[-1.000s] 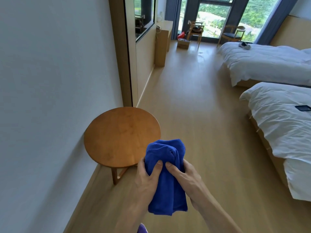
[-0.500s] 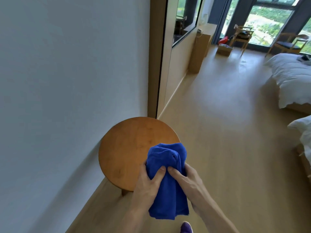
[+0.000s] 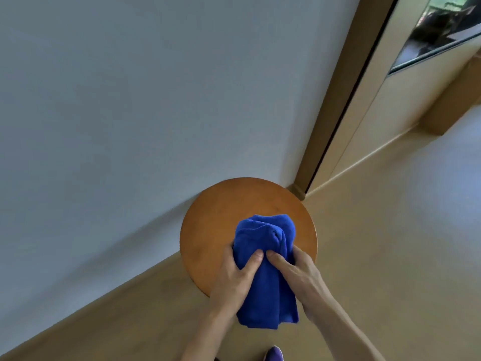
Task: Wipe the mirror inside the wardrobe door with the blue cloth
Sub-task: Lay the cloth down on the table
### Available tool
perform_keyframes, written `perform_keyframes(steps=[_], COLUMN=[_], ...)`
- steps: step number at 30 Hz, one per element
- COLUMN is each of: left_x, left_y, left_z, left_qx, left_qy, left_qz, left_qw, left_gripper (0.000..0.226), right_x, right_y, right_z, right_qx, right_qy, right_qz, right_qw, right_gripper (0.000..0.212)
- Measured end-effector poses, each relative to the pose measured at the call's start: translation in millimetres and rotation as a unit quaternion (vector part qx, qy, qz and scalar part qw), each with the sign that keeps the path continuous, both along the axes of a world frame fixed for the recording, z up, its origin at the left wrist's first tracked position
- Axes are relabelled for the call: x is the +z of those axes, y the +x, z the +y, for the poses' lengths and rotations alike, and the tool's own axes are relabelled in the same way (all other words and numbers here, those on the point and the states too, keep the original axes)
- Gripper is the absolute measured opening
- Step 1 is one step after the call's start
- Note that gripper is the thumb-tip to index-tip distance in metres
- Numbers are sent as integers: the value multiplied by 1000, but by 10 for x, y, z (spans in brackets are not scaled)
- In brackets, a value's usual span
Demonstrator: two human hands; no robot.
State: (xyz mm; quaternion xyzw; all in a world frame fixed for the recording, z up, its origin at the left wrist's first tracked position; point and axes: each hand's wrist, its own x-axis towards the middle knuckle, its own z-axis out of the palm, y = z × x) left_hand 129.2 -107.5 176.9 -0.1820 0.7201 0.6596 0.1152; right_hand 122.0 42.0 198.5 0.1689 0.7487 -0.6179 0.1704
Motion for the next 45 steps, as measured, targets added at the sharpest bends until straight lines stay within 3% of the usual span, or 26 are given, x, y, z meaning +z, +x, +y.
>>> perform_keyframes(steps=[5, 9, 22, 29, 45], left_x=[-70, -174, -927, -1326, -2523], left_y=[-74, -156, -992, -1249, -1924], left_z=[72, 19, -308, -417, 487], left_qx=[77, 88, 54, 53, 246], left_qy=[3, 15, 6, 58, 109], left_qz=[-21, -40, -90, -124, -208], left_qw=[997, 995, 994, 989, 940], left_gripper=[40, 51, 42, 44, 34], right_x=[-80, -161, -808, -1276, -2748], right_y=[-320, -525, -1289, -1704, -2713], right_z=[92, 94, -180, -317, 320], right_qx=[93, 129, 102, 104, 211], right_qy=[7, -20, 10, 16, 39], right_qz=[-16, -48, -108, -145, -208], right_qw=[995, 990, 989, 984, 954], right_gripper=[24, 24, 25, 31, 28])
